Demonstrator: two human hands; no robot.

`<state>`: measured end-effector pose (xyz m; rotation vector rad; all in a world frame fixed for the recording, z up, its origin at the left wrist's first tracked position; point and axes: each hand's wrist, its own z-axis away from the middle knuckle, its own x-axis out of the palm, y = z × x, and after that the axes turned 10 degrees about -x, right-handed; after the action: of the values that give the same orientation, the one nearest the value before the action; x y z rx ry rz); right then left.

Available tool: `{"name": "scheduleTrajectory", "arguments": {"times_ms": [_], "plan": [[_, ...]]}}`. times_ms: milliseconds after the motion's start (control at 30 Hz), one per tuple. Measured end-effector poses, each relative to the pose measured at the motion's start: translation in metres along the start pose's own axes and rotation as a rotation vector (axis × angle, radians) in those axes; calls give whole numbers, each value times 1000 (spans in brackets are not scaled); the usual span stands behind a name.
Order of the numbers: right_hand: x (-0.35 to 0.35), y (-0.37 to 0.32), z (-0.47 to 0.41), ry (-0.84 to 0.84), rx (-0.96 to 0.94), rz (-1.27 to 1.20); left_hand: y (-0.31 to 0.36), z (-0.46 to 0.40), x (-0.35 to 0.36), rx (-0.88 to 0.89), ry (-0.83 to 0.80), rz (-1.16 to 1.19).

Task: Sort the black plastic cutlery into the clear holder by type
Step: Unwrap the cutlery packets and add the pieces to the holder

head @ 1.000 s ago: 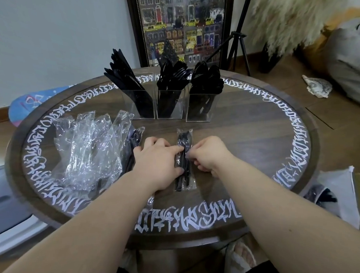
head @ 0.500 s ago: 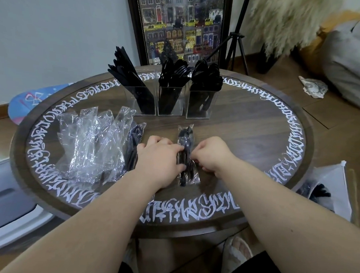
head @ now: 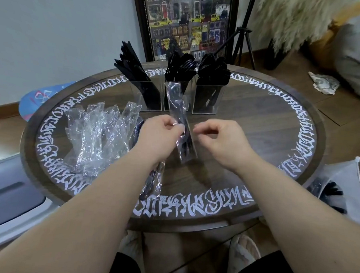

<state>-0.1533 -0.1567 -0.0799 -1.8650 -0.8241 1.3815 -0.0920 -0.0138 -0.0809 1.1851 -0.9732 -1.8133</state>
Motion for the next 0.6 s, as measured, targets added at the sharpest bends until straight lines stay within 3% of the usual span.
{"name": "scheduleTrajectory", "arguments": {"times_ms": [200,300,400,600], "plan": [[-14,-6,0,27,155,-309,20,14,-3,24,-2,362],[-17,-9,0,66,66,-250,26,21,-2,-46,-135,485],[-21,-10,-2,88,-1,-177,21,18,-2,-124,-175,400],[-18,-13,-1,207,-165,202,21,13,3,-31,31,361]]}}
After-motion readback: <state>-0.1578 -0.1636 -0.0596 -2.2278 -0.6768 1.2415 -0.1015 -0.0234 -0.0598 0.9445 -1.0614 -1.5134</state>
